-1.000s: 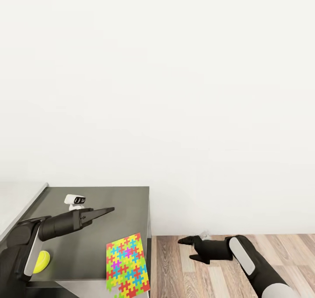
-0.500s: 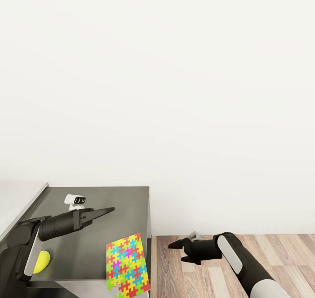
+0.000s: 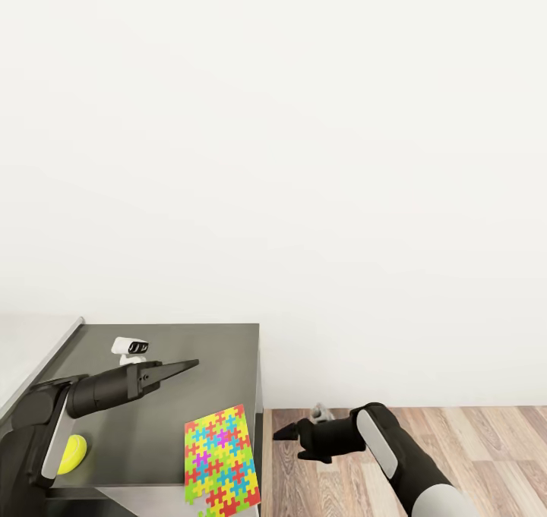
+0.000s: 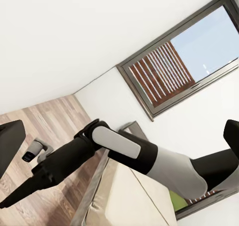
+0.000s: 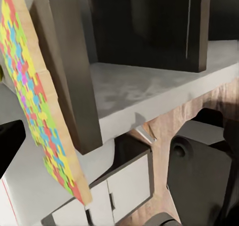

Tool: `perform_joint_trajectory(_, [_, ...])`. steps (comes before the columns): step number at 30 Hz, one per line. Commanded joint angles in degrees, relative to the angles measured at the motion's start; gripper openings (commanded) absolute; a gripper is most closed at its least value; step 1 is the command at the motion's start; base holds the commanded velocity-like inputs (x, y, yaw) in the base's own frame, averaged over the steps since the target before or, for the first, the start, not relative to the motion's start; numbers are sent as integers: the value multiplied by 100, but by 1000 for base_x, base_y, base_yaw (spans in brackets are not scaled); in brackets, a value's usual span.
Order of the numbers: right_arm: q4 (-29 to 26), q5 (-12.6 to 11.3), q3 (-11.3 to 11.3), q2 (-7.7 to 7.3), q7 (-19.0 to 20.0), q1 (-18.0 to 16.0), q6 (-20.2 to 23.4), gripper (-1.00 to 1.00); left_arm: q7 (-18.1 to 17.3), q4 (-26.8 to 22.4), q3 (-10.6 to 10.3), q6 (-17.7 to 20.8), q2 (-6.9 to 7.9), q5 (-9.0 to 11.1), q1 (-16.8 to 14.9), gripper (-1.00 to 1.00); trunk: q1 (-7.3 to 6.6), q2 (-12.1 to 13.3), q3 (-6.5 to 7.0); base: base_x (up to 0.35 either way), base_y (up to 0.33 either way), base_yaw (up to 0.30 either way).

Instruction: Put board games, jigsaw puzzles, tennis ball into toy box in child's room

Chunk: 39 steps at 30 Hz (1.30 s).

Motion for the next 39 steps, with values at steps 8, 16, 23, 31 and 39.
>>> perform_joint_trajectory(8, [-2,133,-2,32,67,-4,11,100,-24,-1,-5,61,5,-4,3,100,0,-4,-6,0,0,0])
perform_joint_trajectory(16, [-1,142,-4,47,68,-4,11,100,-24,-1,12,61,5,2,5,100,0,-4,-6,-113,0,0])
perform_joint_trajectory(23, [-1,142,-9,53,72,-4,11,100,-24,-1,10,61,4,3,6,100,0,-4,-6,-60,0,0])
perform_joint_trajectory(31, [-1,142,-9,73,68,-6,11,100,-24,-1,10,61,0,3,6,100,0,-4,-6,-8,0,0])
perform_joint_trajectory(39, [6,150,-3,147,75,-5,11,100,-24,-1,10,61,-3,18,6,100,0,-4,-6,-1,0,0])
